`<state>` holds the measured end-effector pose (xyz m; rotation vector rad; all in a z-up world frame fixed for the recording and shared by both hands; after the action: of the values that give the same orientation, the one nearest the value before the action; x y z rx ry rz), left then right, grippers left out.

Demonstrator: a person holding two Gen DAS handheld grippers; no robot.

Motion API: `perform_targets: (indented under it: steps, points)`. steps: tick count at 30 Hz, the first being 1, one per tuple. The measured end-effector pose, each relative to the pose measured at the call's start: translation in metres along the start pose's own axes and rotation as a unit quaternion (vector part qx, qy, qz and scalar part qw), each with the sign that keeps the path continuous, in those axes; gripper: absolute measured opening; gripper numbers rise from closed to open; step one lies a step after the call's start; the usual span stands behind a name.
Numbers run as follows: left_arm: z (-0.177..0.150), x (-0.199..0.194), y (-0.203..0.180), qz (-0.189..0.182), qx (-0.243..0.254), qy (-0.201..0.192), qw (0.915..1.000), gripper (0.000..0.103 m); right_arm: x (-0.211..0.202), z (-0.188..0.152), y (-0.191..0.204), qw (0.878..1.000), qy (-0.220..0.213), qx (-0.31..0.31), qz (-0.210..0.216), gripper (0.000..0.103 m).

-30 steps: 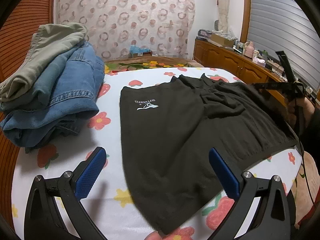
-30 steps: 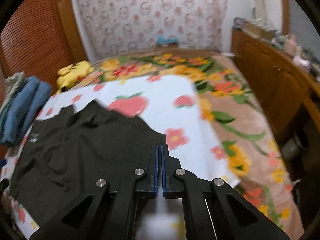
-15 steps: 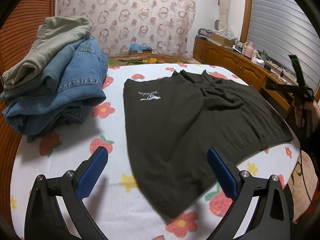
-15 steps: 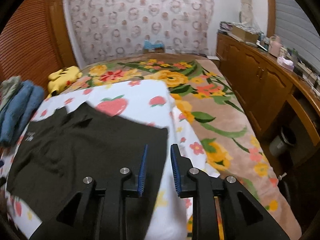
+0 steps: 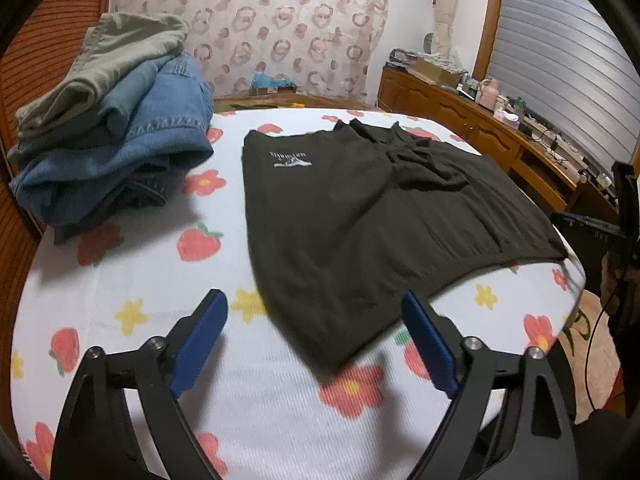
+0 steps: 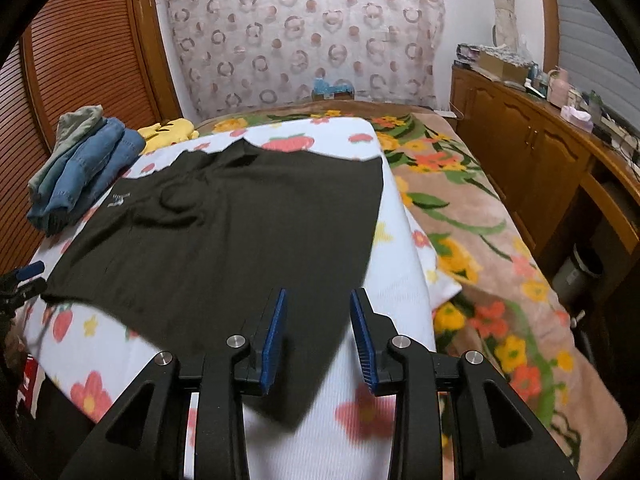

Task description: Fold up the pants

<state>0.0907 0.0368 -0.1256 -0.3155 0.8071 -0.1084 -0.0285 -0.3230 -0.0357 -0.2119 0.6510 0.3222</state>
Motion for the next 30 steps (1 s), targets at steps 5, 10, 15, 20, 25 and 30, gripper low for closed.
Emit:
perform_targets:
  steps: [5,10,15,20,25,30]
  points:
    - [-0.008,-0.004,0.002,-0.006,-0.010,0.006,0.9999,0.079,-0.012,-0.009,0.001,1.000,0.004,0.011,0.005,0.034]
    - [-0.010,-0.002,0.003,0.000,-0.010,0.011,0.9999,0.071,-0.016,-0.009,0.006,1.000,0.010,0.013,0.015,0.034]
    - [-0.012,-0.002,0.003,-0.001,-0.011,0.012,0.9999,0.065,-0.010,-0.002,0.003,1.000,0.015,0.019,0.016,0.034]
    - [-0.015,0.000,0.003,-0.006,-0.017,0.017,0.9997,0.053,-0.009,-0.001,0.002,1.000,0.013,0.023,0.009,0.034]
    - [-0.017,0.001,0.002,-0.012,-0.016,0.016,0.9997,0.037,-0.003,0.002,0.015,1.000,0.011,0.012,0.005,0.034]
    - [-0.016,0.002,0.000,-0.020,-0.014,0.022,0.9995,0.020,-0.001,0.001,0.015,1.000,0.012,-0.004,0.006,0.020]
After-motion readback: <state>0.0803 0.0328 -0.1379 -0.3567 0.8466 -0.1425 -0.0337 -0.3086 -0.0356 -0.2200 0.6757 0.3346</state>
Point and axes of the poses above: each gripper's, at about its wrist camera, not at the fingertips, and x roughly the way its jaws point, y to its left, z to its top, the point moved 5 cm from there along x, roughly the way its jaws point, and after that the axes turned 15 degrees about -x, right-handed, at the moved point
